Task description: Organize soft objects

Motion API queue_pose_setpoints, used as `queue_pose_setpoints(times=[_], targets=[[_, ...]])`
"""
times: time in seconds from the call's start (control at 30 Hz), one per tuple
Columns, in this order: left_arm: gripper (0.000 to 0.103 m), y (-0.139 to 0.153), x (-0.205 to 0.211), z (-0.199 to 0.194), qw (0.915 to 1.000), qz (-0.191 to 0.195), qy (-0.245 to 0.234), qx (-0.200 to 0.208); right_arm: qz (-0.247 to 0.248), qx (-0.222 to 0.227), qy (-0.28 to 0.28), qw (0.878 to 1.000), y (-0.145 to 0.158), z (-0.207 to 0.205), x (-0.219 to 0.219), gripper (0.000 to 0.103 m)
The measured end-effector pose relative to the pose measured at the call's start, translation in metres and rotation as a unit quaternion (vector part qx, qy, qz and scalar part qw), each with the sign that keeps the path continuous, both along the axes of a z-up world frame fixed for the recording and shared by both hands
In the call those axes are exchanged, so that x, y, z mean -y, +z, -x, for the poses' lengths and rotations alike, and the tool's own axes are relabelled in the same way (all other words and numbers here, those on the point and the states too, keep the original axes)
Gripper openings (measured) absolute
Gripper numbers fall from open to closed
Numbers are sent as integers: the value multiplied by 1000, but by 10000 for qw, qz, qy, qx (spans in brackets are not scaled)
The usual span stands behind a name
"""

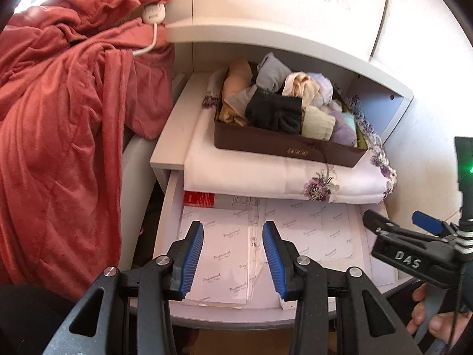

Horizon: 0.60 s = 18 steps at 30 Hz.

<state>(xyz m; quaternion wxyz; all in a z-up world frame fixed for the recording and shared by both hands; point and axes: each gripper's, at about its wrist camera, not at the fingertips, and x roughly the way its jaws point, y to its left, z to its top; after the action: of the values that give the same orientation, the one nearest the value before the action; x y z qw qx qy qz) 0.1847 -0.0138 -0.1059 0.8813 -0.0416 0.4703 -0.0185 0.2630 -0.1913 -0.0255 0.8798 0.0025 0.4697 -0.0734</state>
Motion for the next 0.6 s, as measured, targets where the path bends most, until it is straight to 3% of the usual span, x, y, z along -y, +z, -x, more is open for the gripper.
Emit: queue_pose_setpoints(times=[0.27, 0.6], targets=[[42, 38, 2, 19, 9986, 69, -24, 518, 226, 484, 163, 9984, 38, 23, -10, 102], [42, 97, 13, 44, 9923, -18, -191, 1226, 267, 1274, 222, 9912, 111, 52, -19, 103]])
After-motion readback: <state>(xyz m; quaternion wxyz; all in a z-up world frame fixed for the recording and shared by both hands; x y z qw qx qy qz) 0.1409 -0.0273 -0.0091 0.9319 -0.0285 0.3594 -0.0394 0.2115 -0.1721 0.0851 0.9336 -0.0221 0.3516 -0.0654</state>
